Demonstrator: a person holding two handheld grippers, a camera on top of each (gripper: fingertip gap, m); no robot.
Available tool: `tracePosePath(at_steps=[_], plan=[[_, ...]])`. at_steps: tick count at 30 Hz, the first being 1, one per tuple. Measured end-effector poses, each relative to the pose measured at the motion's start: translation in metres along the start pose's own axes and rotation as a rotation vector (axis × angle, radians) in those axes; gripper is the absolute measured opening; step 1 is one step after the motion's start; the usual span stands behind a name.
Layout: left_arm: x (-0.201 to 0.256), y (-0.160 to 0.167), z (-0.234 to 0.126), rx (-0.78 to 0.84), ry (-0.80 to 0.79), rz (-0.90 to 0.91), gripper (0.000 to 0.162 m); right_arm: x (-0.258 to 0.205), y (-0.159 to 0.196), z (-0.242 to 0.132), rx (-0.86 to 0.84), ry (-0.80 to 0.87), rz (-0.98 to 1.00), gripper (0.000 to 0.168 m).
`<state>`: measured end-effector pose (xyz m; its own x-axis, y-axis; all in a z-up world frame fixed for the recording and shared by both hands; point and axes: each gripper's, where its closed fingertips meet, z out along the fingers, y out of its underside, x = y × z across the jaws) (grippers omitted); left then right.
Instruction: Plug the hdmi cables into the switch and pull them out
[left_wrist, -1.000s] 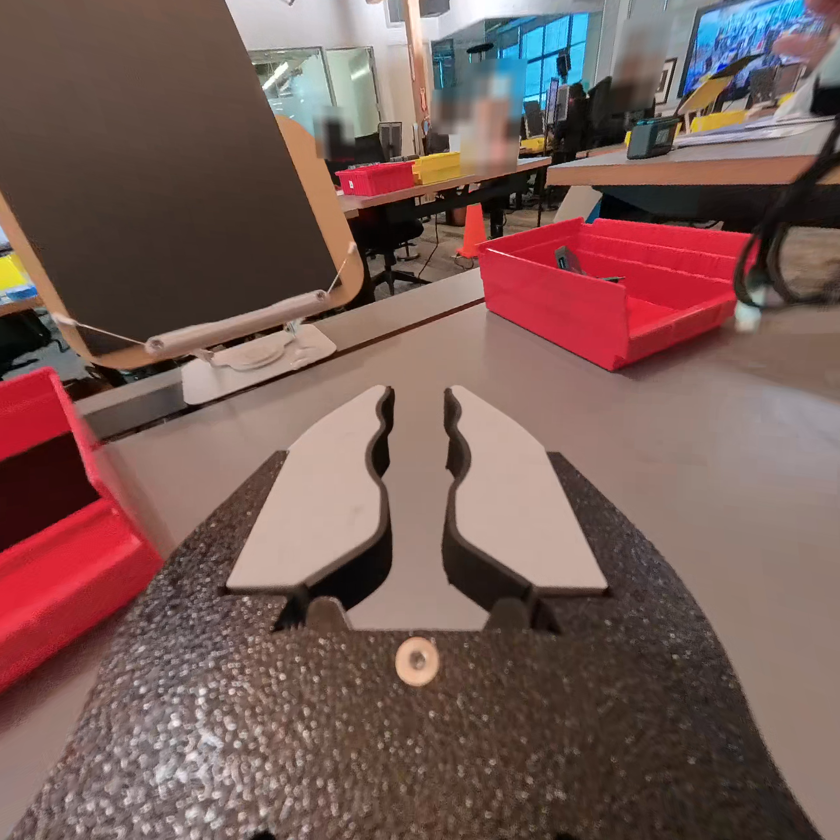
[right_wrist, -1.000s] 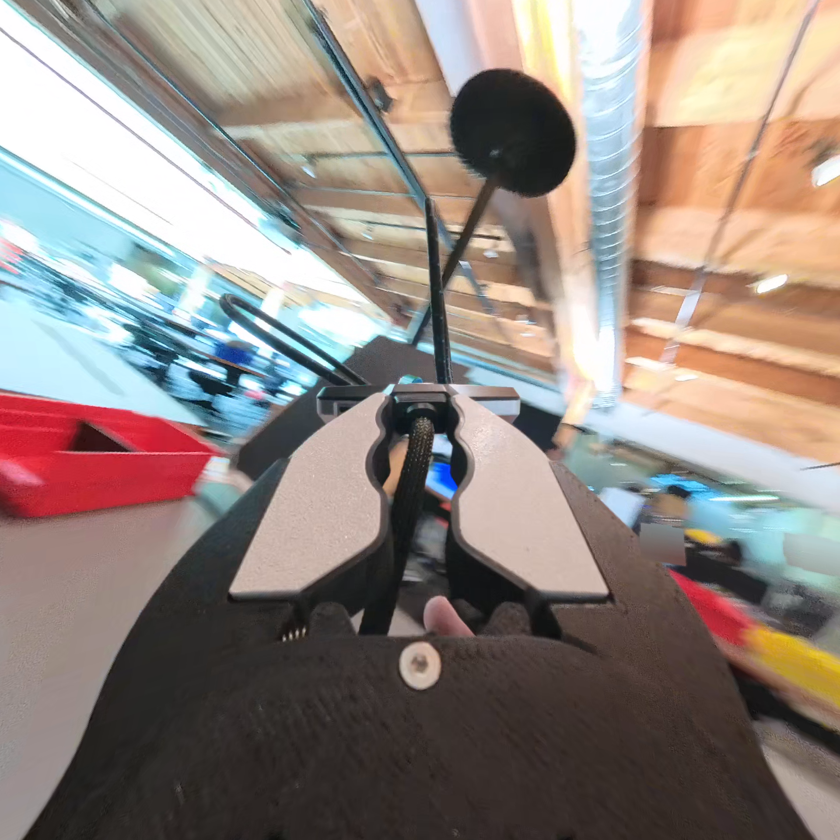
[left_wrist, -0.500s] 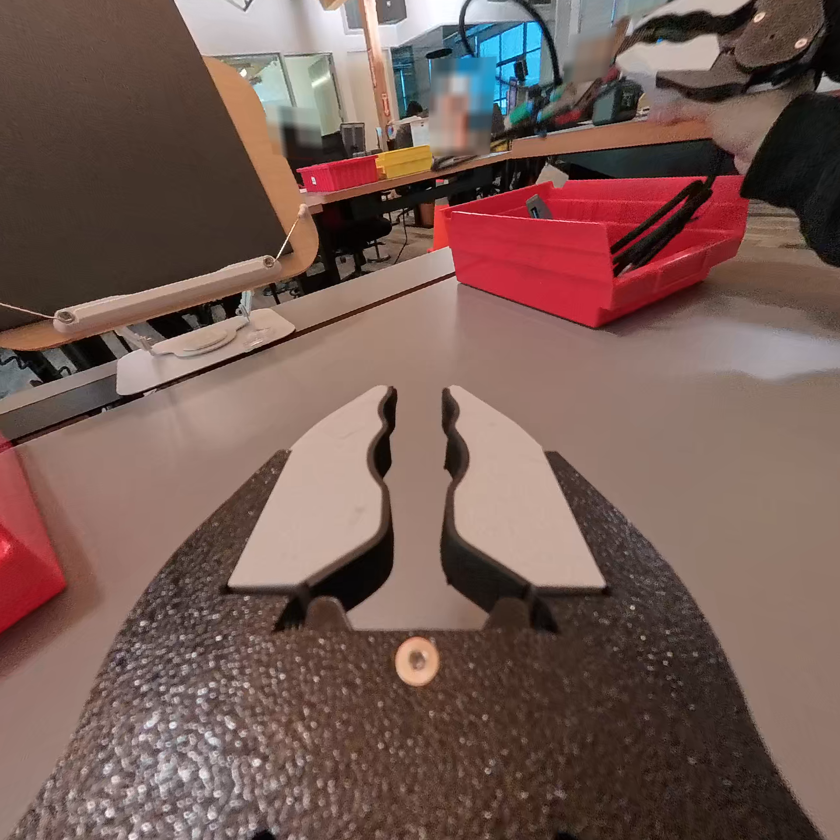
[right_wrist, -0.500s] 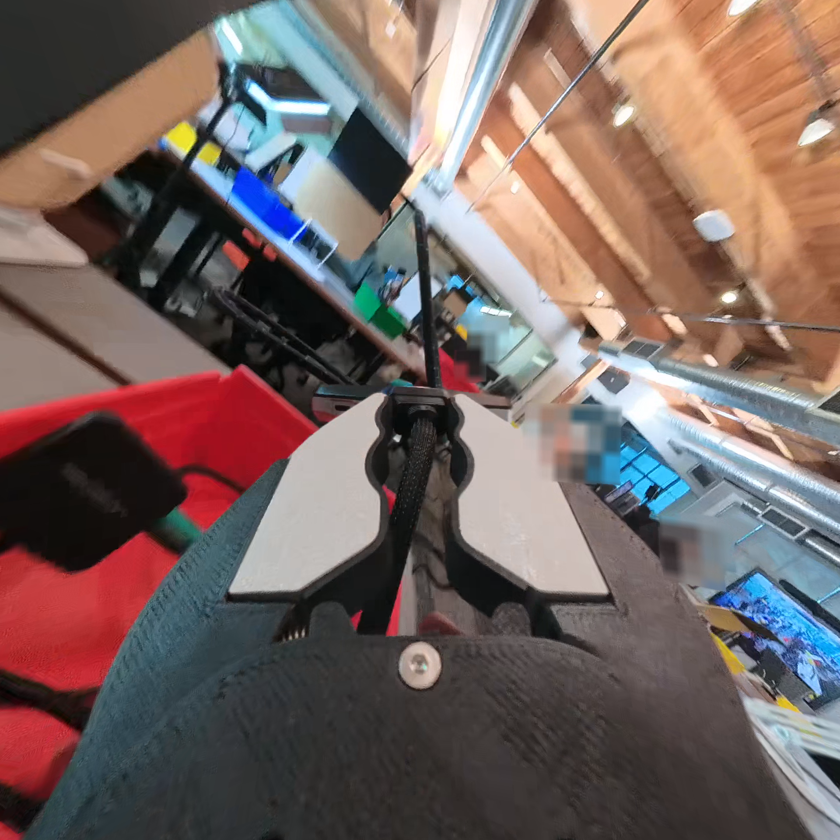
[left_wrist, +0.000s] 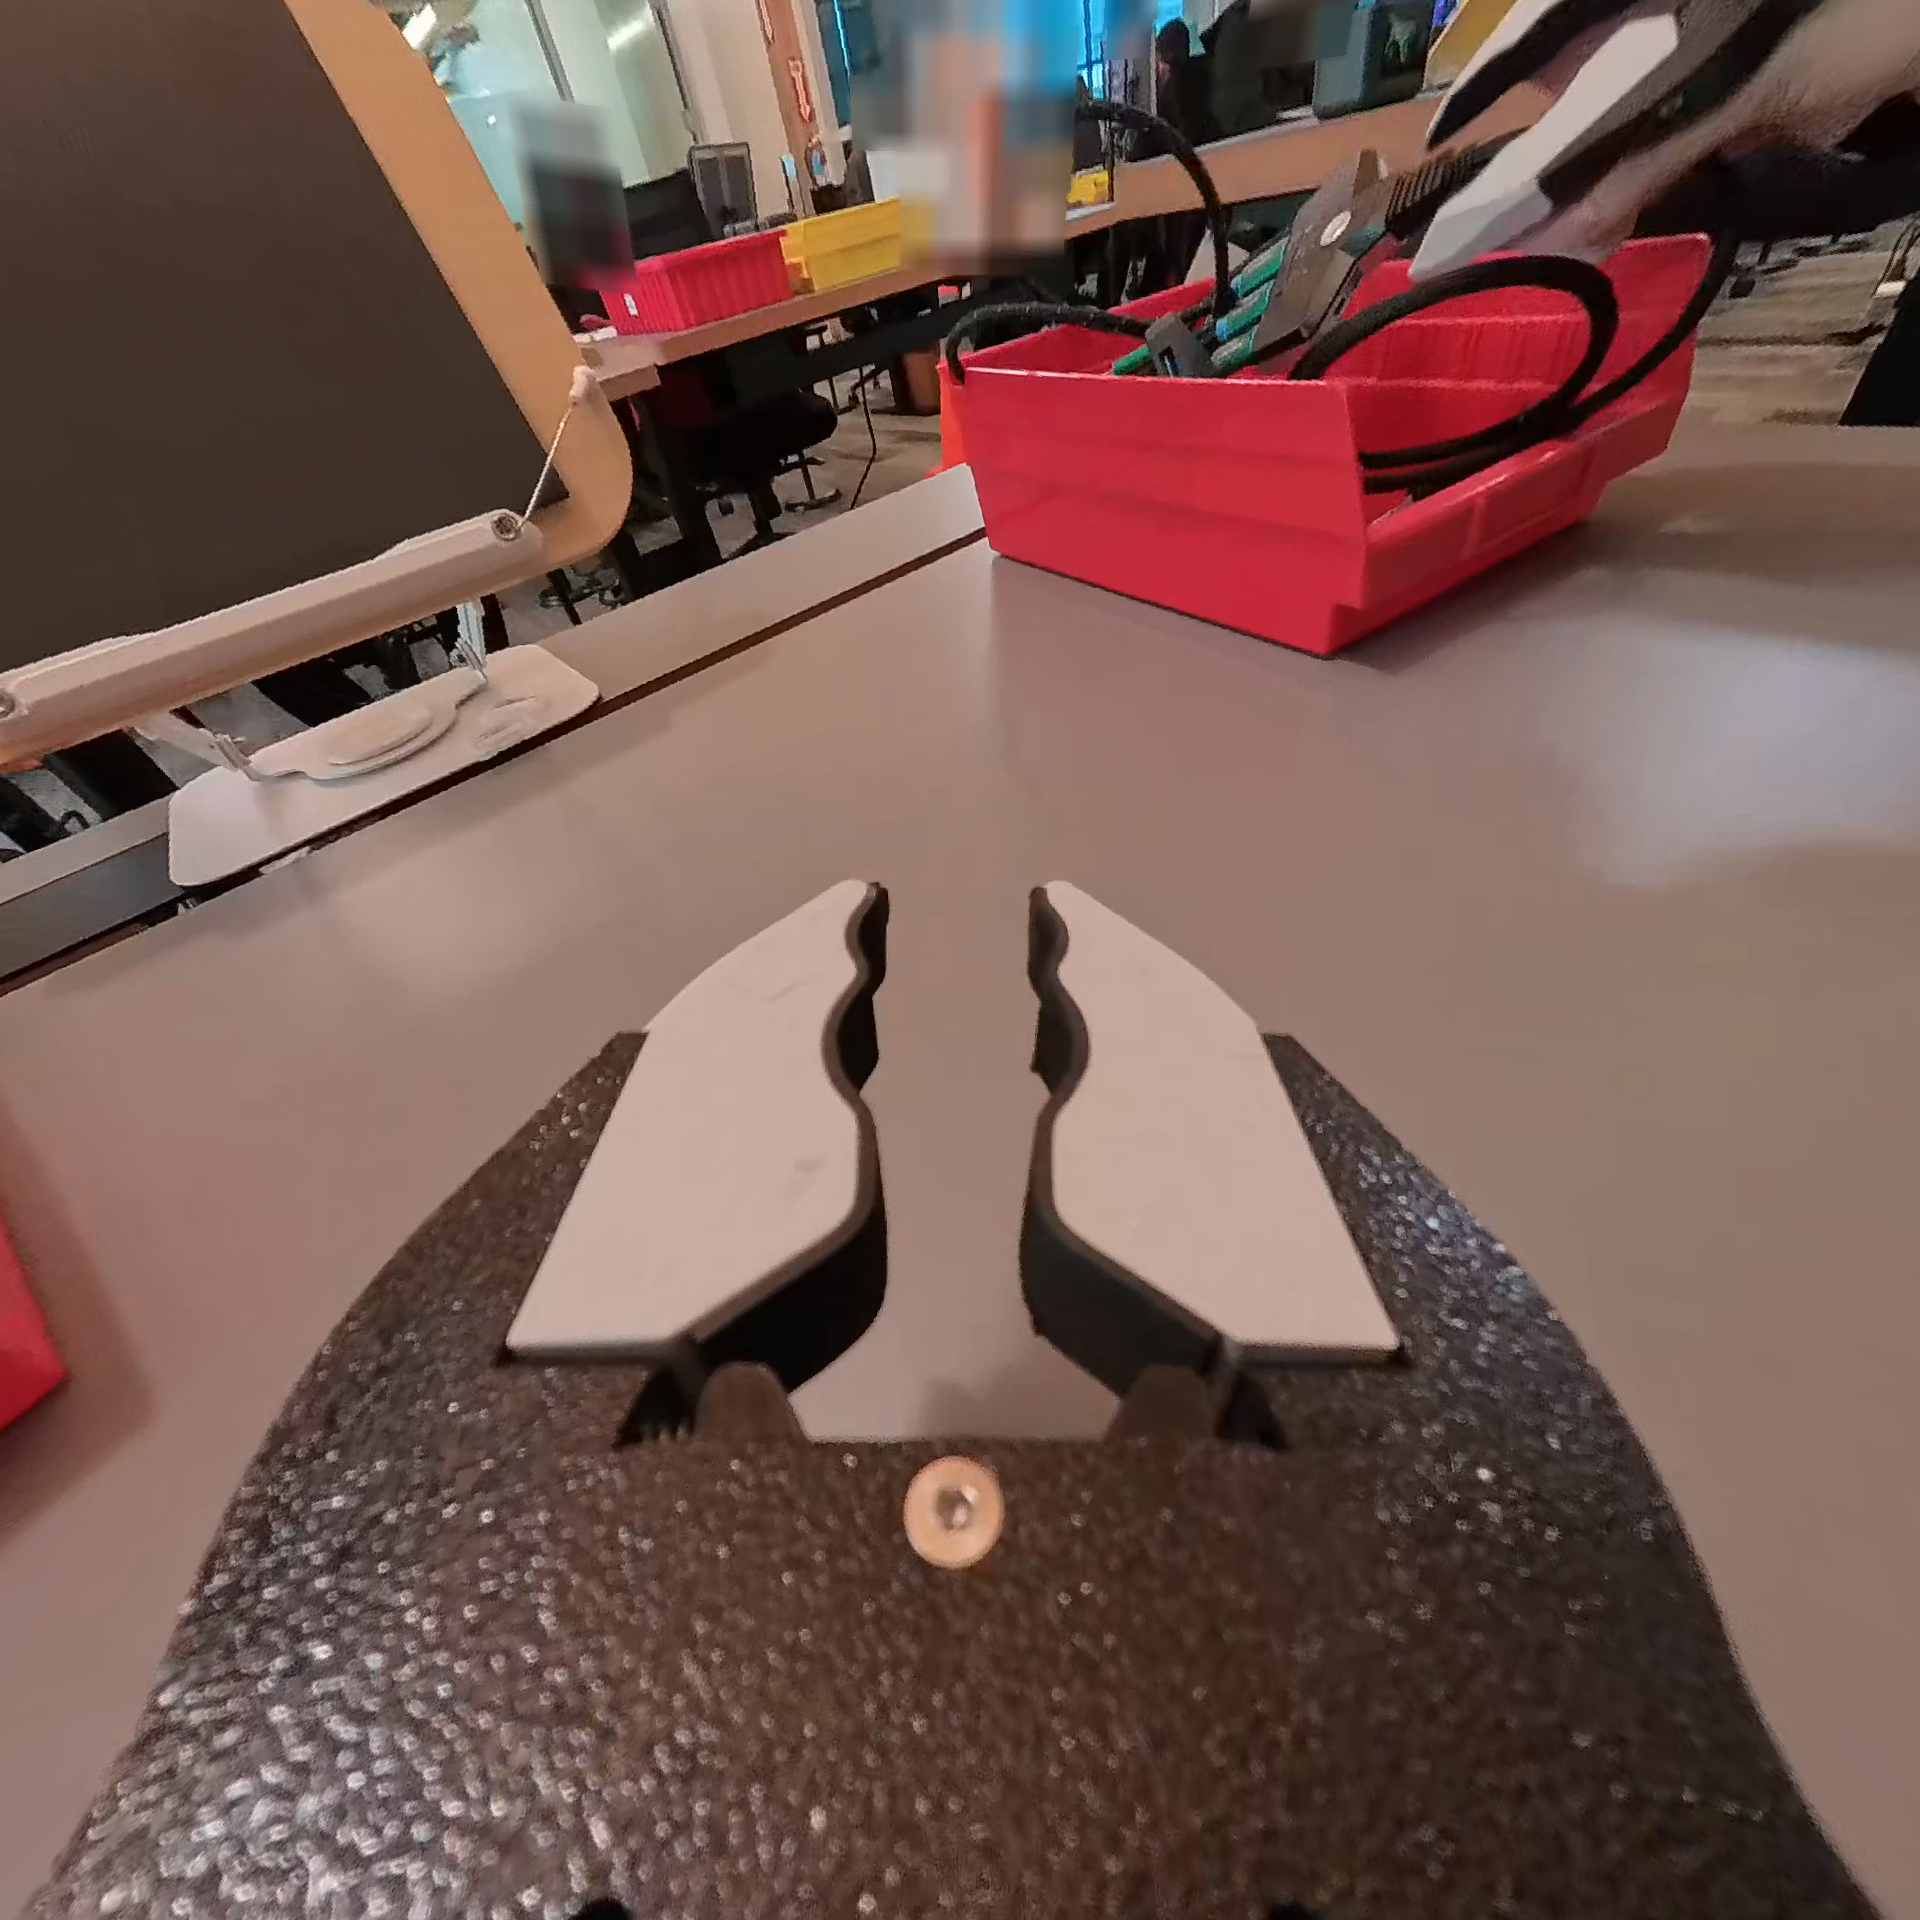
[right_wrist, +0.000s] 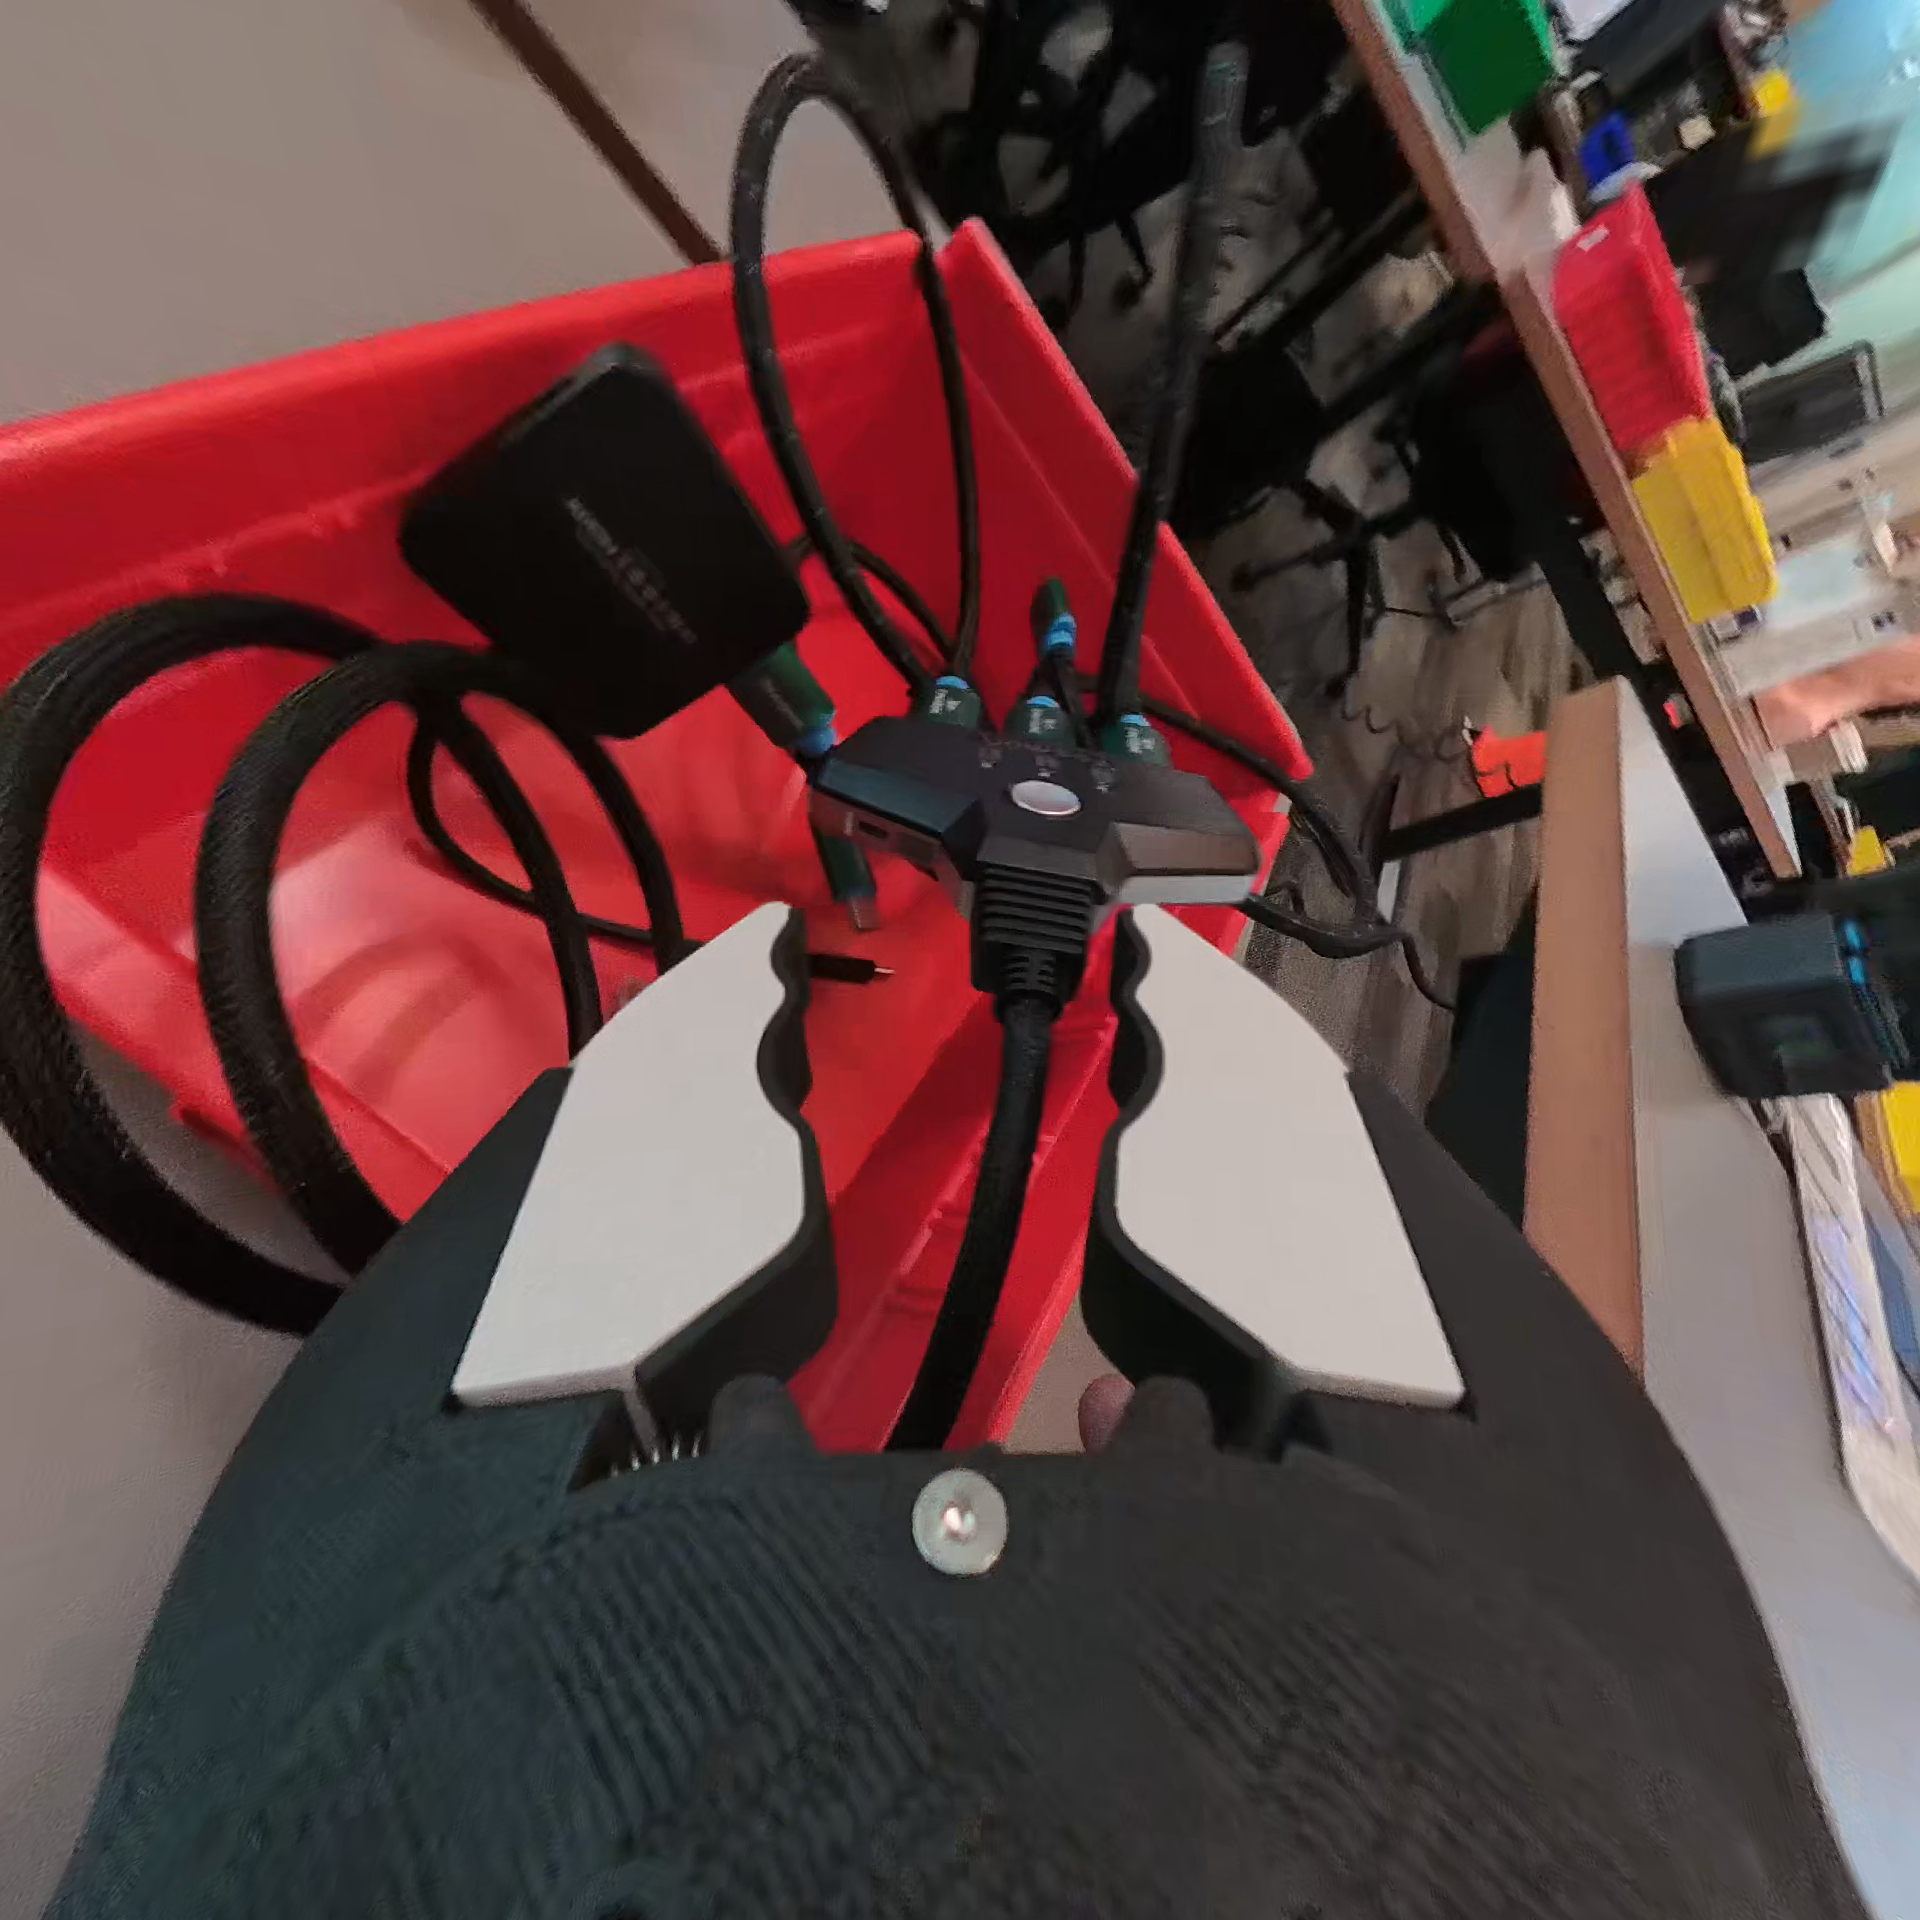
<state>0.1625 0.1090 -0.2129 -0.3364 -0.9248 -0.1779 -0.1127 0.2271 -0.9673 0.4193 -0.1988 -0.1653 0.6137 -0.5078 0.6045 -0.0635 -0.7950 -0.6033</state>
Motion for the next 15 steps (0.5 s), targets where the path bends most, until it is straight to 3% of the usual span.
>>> tracePosePath(at_steps=[4,15], plan=[[0.005,0.002,0.000,-0.017,0.007,0.004,0.028,0.011,-0.007,-0.010,0.062,0.085,0.160,0.060],[0.045,0.001,0.014,-0.104,0.102,-0.006,0.034,0.032,0.014,-0.053,0.087,0.237,0.302,0.064]])
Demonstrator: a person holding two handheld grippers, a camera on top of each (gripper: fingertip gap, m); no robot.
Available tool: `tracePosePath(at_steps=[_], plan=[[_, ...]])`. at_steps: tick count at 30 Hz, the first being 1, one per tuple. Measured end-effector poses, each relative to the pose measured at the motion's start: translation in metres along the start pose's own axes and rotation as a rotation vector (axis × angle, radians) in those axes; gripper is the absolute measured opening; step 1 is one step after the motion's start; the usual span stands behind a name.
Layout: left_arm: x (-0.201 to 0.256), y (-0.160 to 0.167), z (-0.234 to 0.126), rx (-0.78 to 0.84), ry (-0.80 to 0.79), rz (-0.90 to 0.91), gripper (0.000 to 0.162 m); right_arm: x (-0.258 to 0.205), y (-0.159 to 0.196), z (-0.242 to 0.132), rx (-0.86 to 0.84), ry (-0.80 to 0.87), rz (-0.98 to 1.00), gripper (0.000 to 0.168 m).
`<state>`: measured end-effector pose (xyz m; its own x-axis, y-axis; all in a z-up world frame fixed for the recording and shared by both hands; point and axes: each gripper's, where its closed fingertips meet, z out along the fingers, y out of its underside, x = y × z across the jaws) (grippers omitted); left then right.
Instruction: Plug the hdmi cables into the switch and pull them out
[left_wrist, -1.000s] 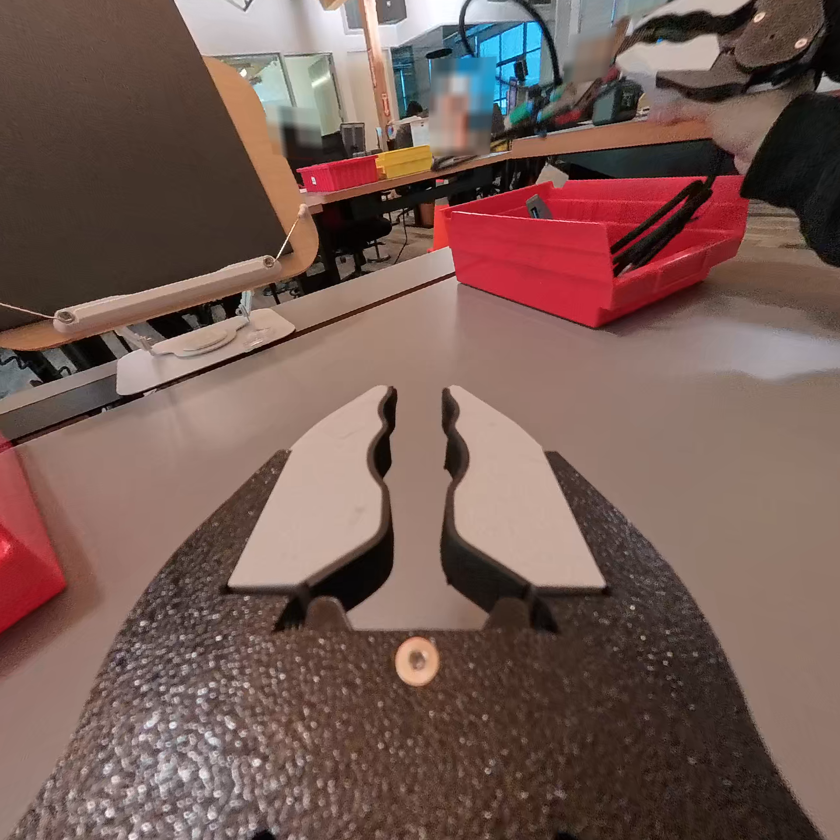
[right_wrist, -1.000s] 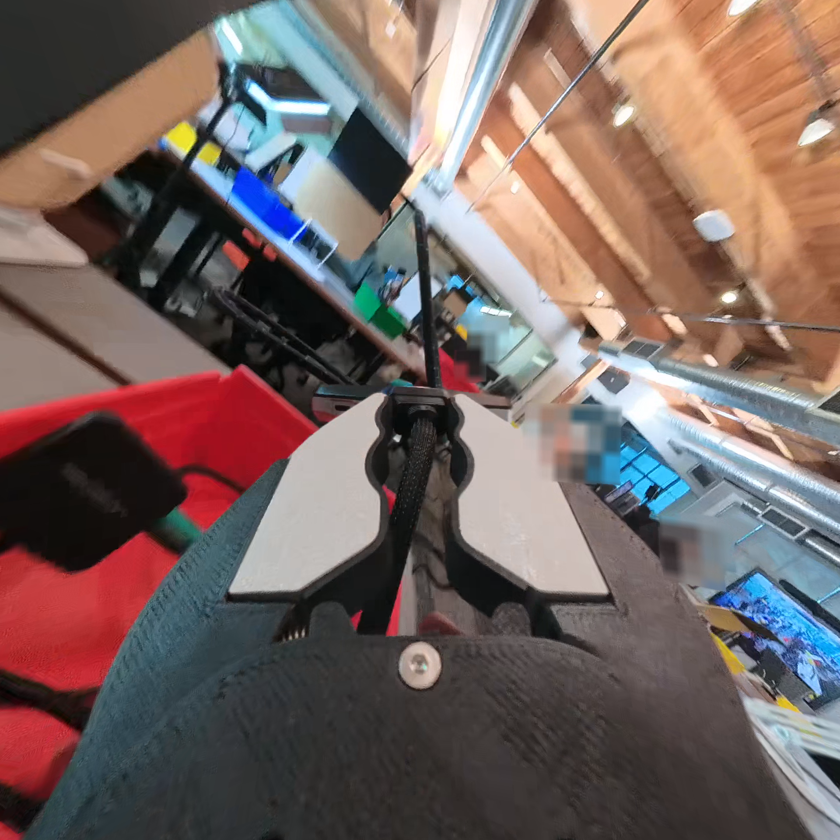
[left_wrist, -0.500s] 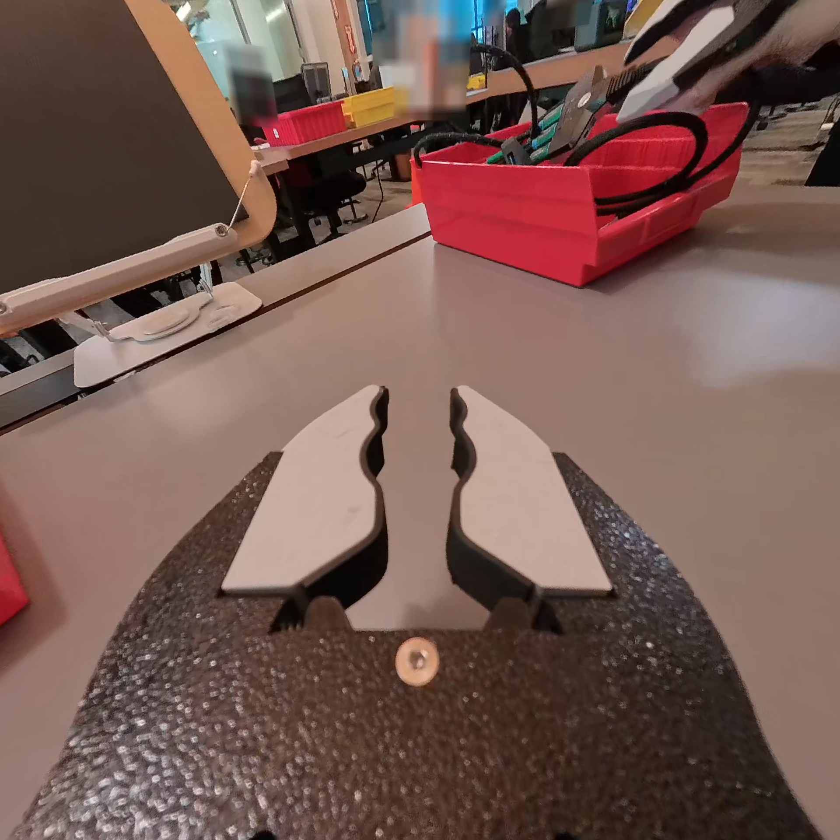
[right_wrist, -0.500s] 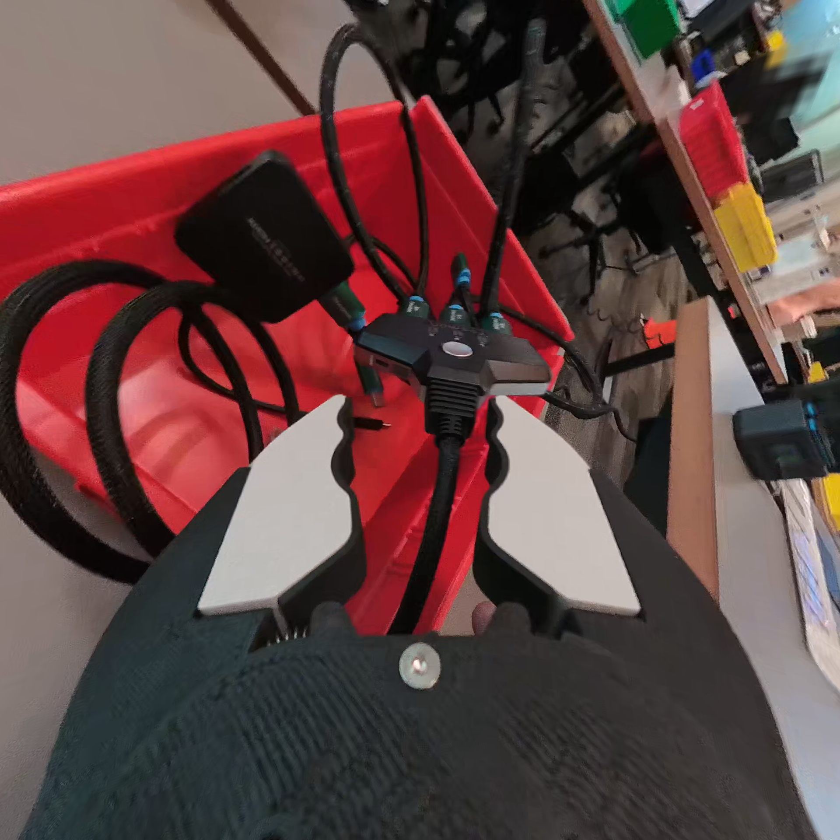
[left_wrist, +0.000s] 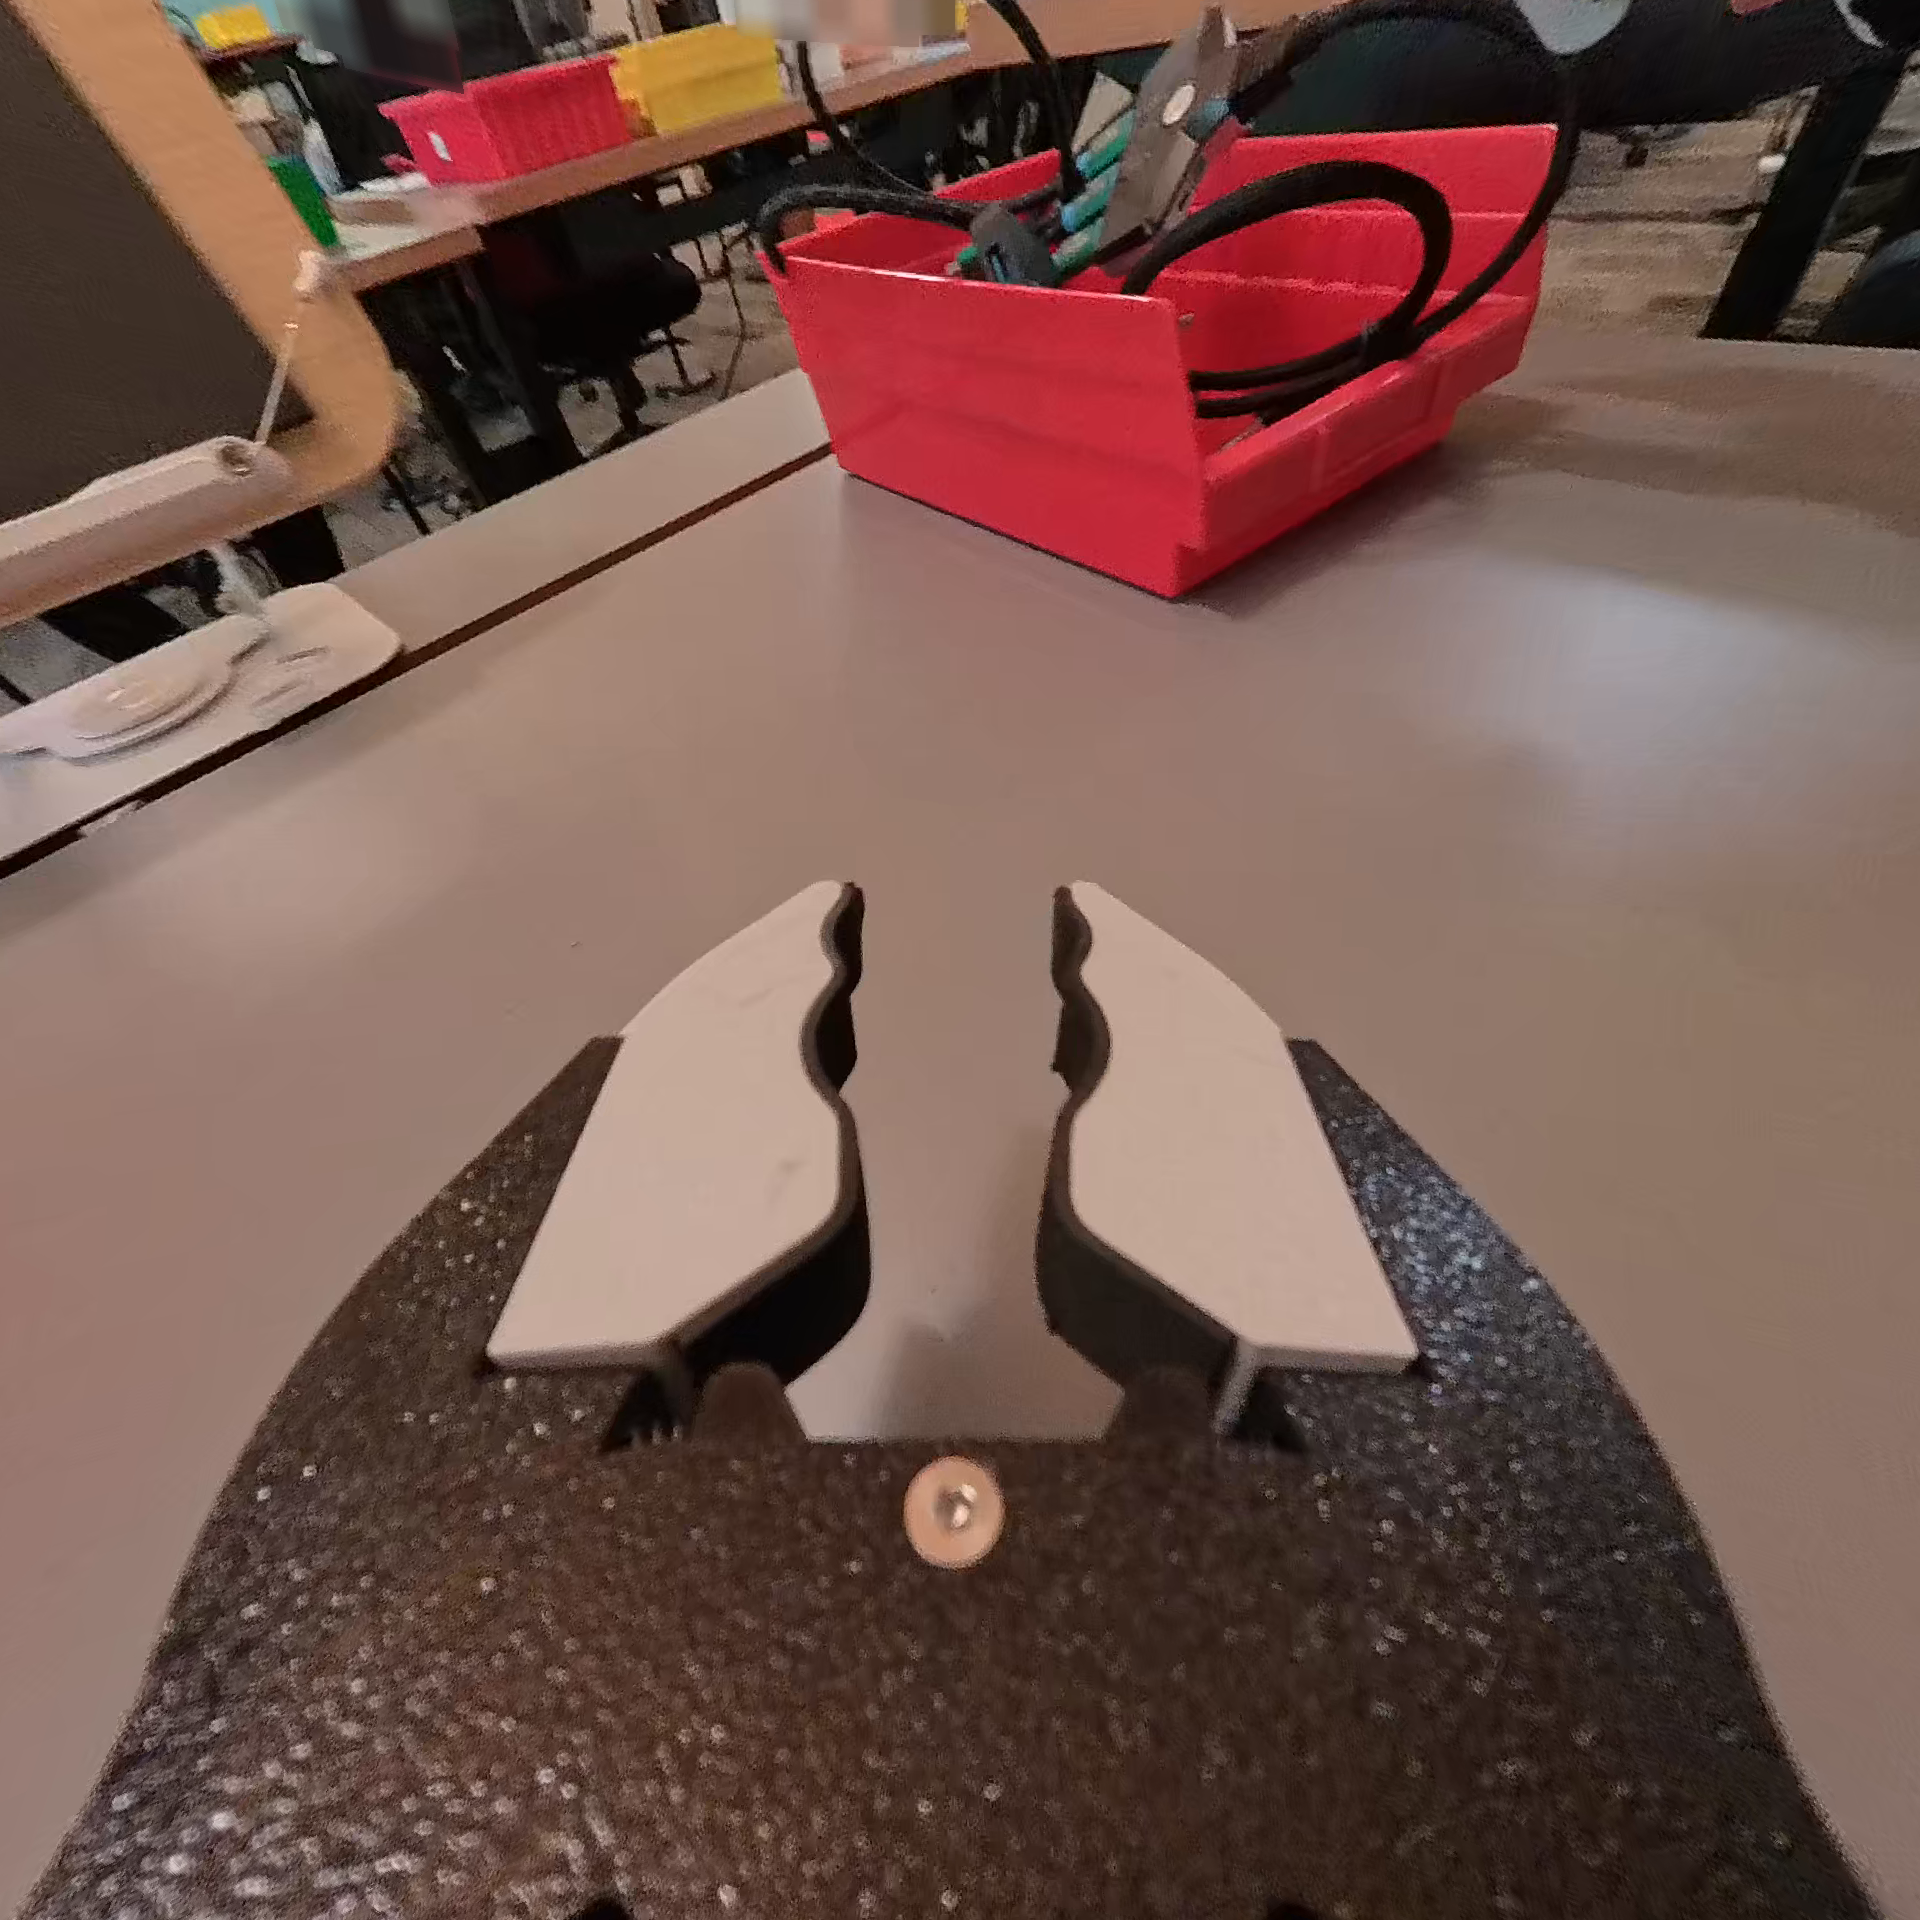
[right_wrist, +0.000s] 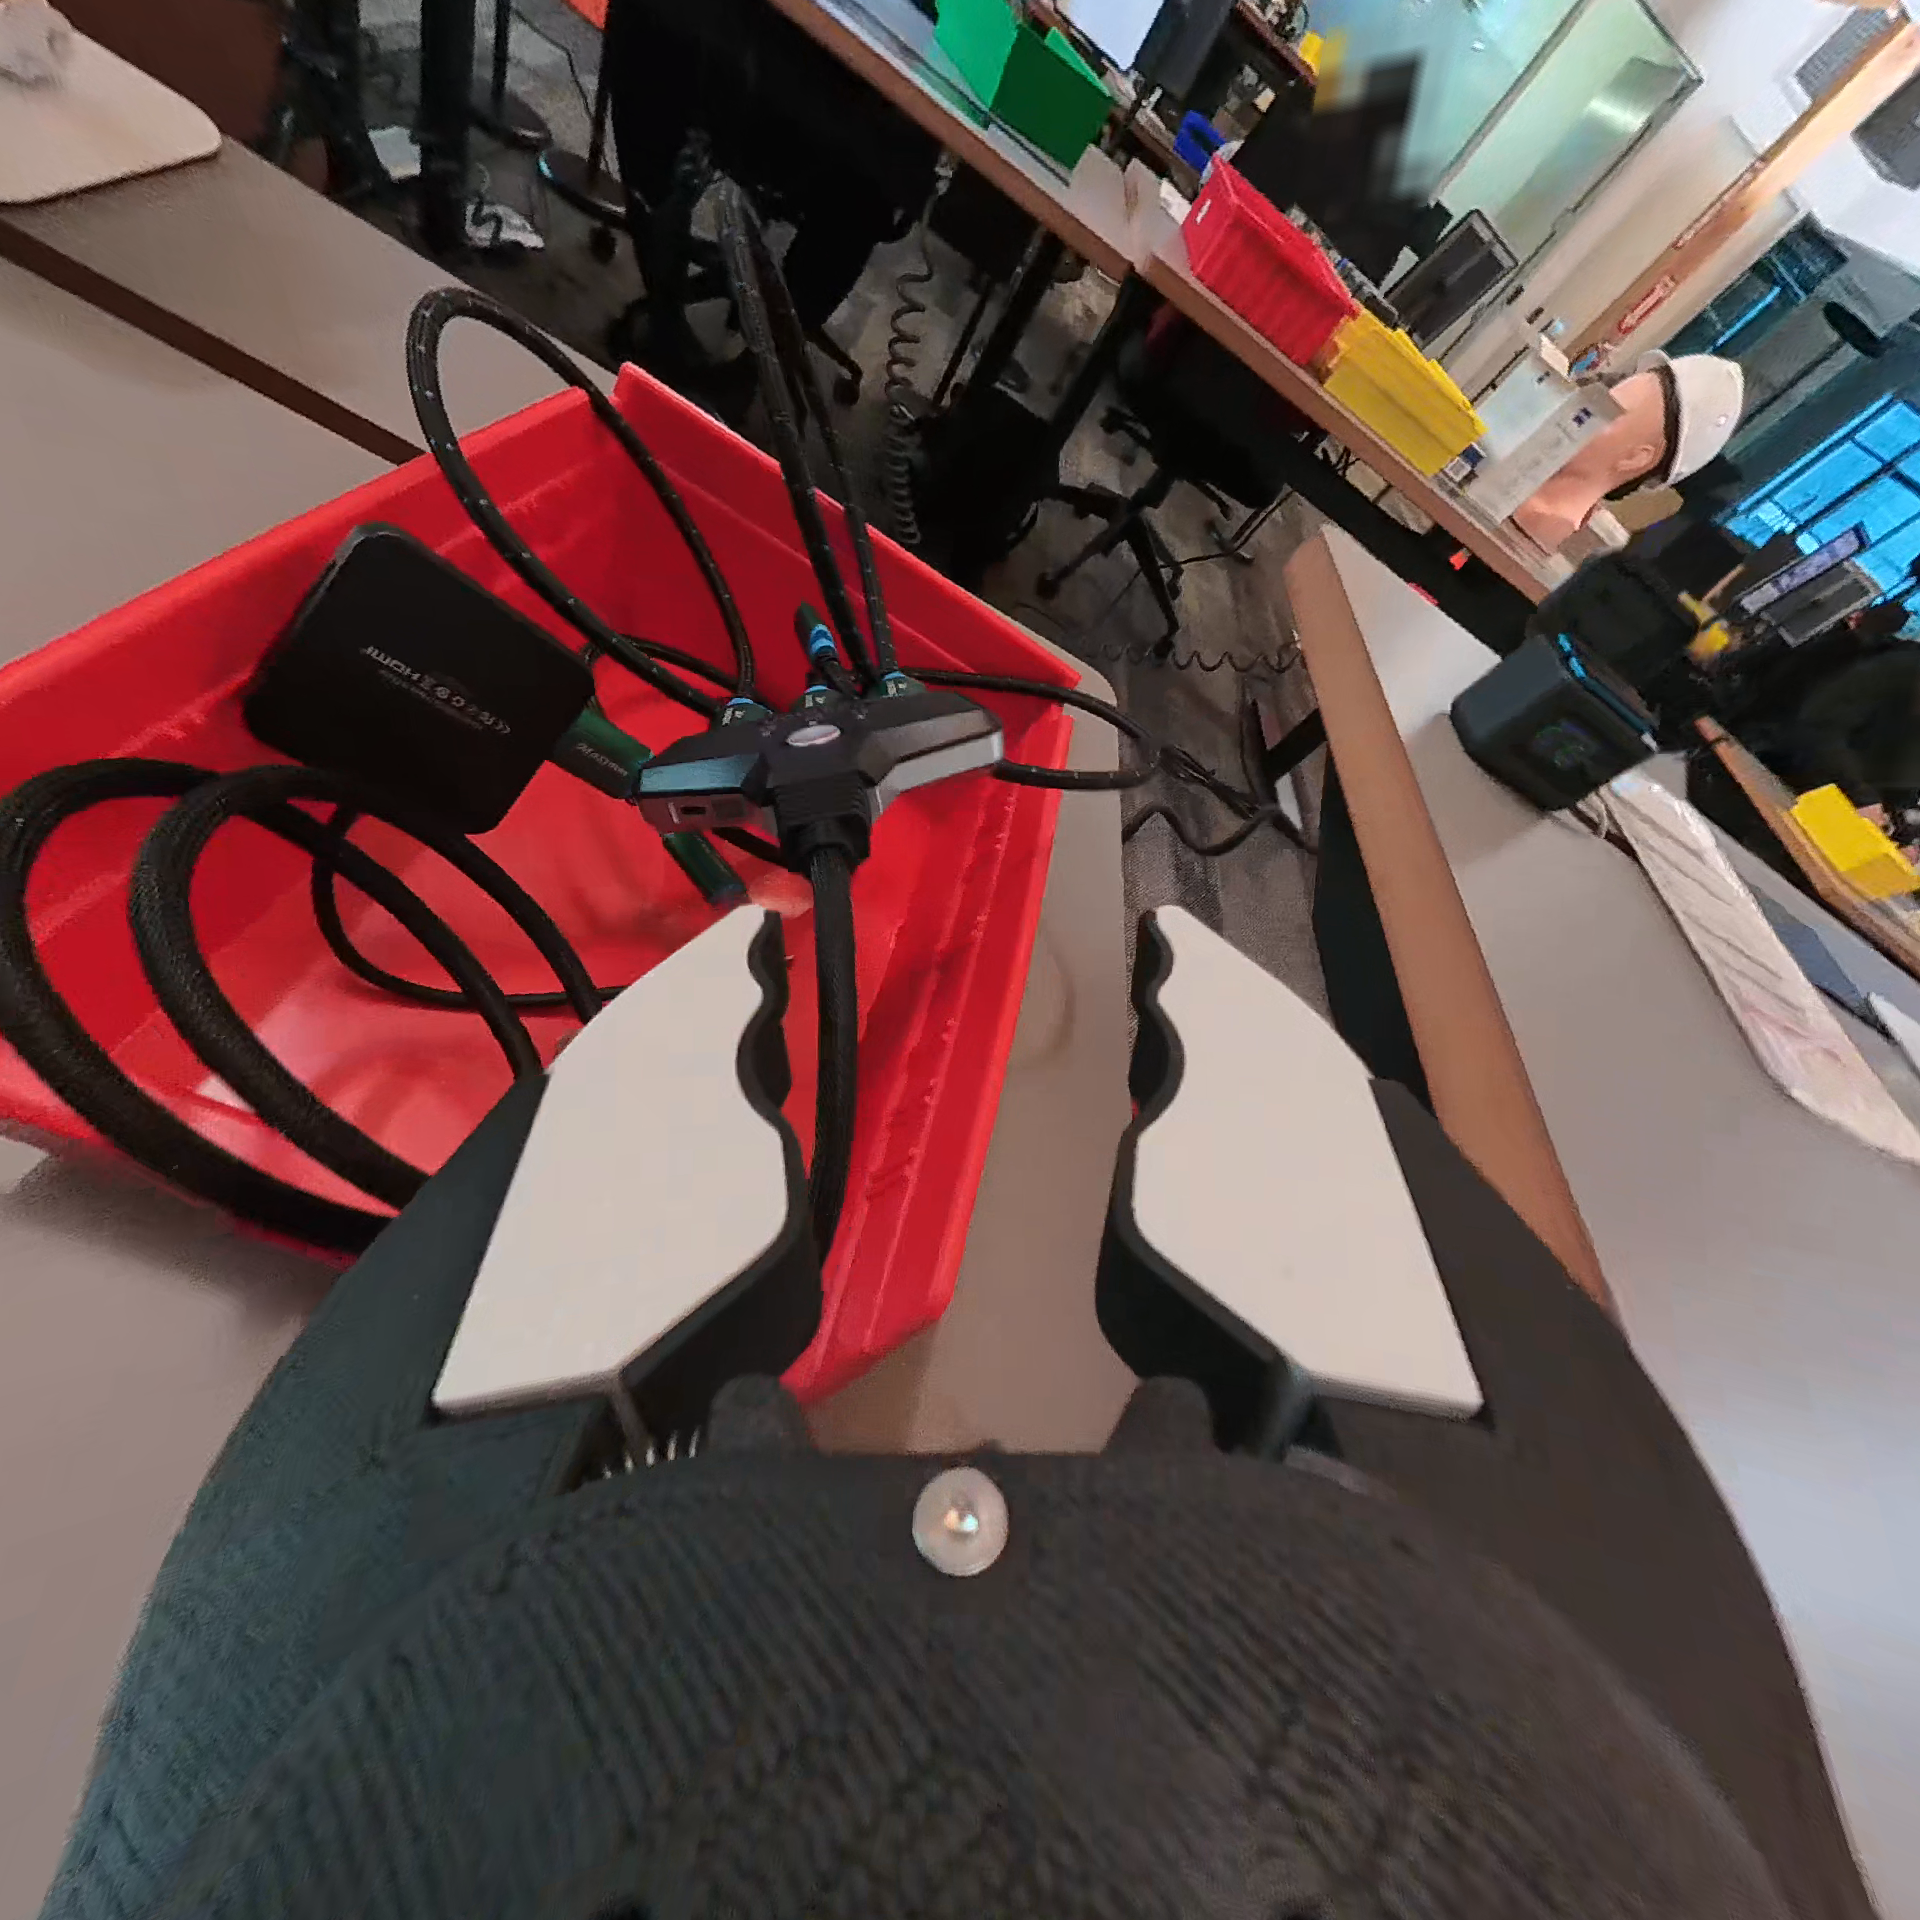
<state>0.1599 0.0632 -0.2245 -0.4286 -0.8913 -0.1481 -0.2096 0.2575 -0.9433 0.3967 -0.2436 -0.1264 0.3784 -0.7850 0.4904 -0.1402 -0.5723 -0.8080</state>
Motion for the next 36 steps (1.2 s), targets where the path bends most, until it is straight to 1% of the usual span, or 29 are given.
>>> tracePosePath(at_steps=[3,5,6,9,11,13,15,17,19,22,23,24,26,28,30,32,34,36], plan=[[0.012,-0.016,0.017,-0.051,0.064,-0.077,0.042,-0.002,0.011,-0.020,0.003,-0.002,0.101,0.069],[0.027,-0.033,0.033,-0.098,0.160,-0.134,0.043,-0.008,0.020,-0.030,0.003,0.002,0.137,0.071],[0.032,-0.043,0.042,-0.106,0.192,-0.131,0.045,-0.010,0.024,-0.035,0.000,0.001,0.153,0.073],[0.039,-0.078,0.073,-0.114,0.206,-0.080,0.064,-0.007,0.044,-0.049,-0.032,0.020,0.214,0.074],[0.040,-0.100,0.096,-0.151,0.209,-0.093,0.071,0.003,0.055,-0.056,-0.046,0.056,0.285,0.073],[0.043,-0.119,0.124,-0.198,0.234,-0.130,0.077,0.013,0.056,-0.063,-0.018,0.083,0.338,0.075],[0.042,-0.129,0.155,-0.266,0.235,-0.173,0.080,0.022,0.054,-0.066,0.023,0.114,0.357,0.075],[0.035,-0.130,0.185,-0.351,0.185,-0.182,0.080,0.026,0.060,-0.063,0.006,0.120,0.355,0.080],[0.021,-0.127,0.209,-0.405,0.107,-0.184,0.074,0.021,0.068,-0.058,-0.018,0.071,0.351,0.080],[0.010,-0.118,0.235,-0.512,0.069,-0.266,0.072,0.023,0.075,-0.053,-0.014,0.043,0.376,0.081],[0.010,-0.114,0.241,-0.550,0.065,-0.290,0.069,0.025,0.077,-0.052,-0.009,0.044,0.393,0.081],[0.012,-0.109,0.246,-0.589,0.071,-0.291,0.067,0.027,0.077,-0.052,0.001,0.041,0.408,0.080],[0.018,-0.090,0.250,-0.715,0.084,-0.235,0.061,0.028,0.078,-0.051,0.017,0.031,0.429,0.080],[0.022,-0.089,0.253,-0.766,0.112,-0.241,0.055,0.026,0.078,-0.049,0.020,0.011,0.437,0.080],[0.024,-0.087,0.254,-0.832,0.125,-0.200,0.051,0.023,0.078,-0.047,0.018,-0.008,0.441,0.081],[0.030,-0.085,0.253,-0.924,0.145,-0.184,0.042,0.020,0.079,-0.045,0.014,-0.018,0.435,0.082],[0.032,-0.083,0.253,-1.003,0.137,-0.203,0.040,0.017,0.081,-0.043,-0.001,-0.025,0.419,0.084],[0.036,-0.082,0.259,-1.041,0.143,-0.286,0.034,0.019,0.084,-0.044,-0.015,-0.016,0.407,0.085]])
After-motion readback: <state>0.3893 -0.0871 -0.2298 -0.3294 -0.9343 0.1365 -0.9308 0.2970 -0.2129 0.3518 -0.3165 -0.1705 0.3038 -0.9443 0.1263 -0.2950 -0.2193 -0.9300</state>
